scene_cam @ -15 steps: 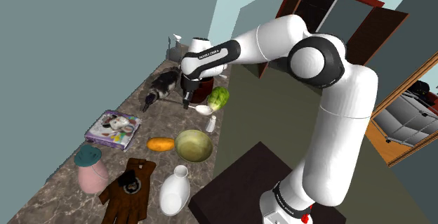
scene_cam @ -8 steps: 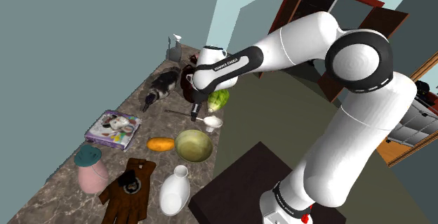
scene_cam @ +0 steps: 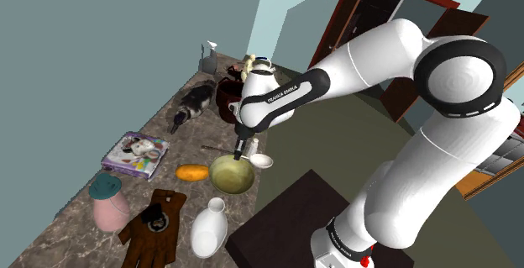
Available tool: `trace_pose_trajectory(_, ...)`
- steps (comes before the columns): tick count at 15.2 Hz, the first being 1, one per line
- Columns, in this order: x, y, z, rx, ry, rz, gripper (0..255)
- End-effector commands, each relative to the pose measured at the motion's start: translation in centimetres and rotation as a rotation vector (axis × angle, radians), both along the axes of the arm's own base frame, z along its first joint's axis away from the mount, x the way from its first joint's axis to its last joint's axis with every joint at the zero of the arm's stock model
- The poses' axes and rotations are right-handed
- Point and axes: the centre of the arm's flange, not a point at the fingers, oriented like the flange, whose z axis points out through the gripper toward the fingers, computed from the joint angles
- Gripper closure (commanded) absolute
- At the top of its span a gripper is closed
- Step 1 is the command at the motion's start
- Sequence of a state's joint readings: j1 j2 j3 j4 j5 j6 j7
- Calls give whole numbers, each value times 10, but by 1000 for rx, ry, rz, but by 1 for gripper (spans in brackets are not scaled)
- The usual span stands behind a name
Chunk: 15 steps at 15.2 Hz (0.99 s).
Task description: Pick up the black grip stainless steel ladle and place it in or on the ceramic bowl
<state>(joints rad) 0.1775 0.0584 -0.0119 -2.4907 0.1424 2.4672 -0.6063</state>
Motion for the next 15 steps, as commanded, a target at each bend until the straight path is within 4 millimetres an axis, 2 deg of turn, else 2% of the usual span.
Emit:
trace_pose_trajectory(1, 0, 0, -10, 0, 0, 0, 255)
trace_pose_trajectory(12, 0, 0, -67, 0, 0, 0, 255)
trace_pose_trajectory(15, 0, 0, -67, 0, 0, 0, 255)
